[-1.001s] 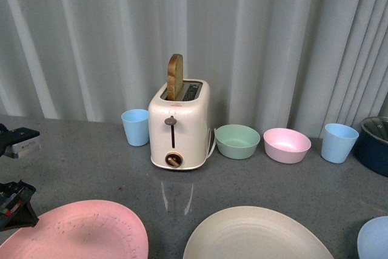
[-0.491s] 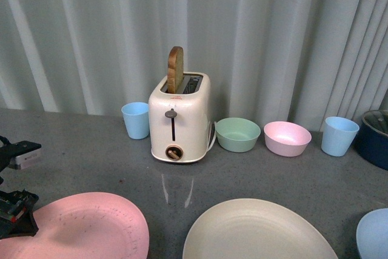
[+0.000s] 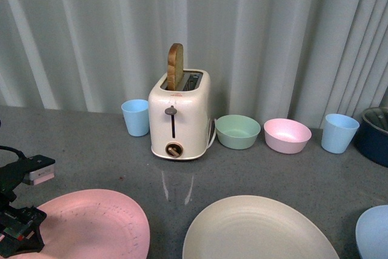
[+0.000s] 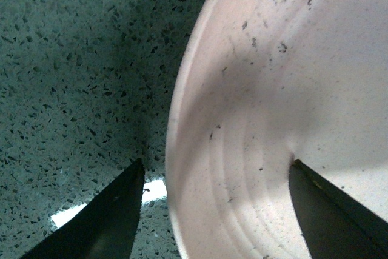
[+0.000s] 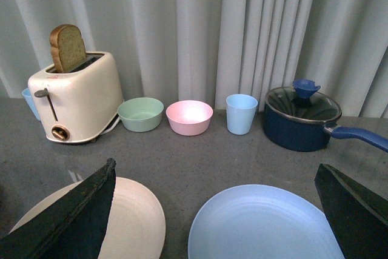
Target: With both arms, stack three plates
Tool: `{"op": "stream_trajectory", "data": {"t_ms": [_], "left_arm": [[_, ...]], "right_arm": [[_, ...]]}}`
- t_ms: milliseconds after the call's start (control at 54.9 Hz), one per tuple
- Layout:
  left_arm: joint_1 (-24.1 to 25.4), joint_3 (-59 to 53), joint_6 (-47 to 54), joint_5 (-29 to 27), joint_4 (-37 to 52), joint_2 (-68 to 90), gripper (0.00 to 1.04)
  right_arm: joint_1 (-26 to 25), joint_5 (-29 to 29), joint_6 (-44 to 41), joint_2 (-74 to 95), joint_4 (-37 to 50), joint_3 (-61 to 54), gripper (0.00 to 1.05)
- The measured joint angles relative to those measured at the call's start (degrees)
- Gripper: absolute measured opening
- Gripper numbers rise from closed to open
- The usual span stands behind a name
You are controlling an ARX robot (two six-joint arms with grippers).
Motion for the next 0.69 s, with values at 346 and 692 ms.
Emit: {"op": "stream_trajectory", "data": {"t_ms": [346, 692], "left_arm": [[0.3, 0.8, -0.3, -0.1, 0.1, -0.3, 0.1], [1.2, 2.1, -0.9, 1.9, -2.4, -1.8, 0.05]], "right_arm": [[0.0, 0.0, 0.0, 0.0, 0.0, 0.0, 0.97], [0.0, 0.0, 0.0, 0.0, 0.0, 0.0, 0.97]]}}
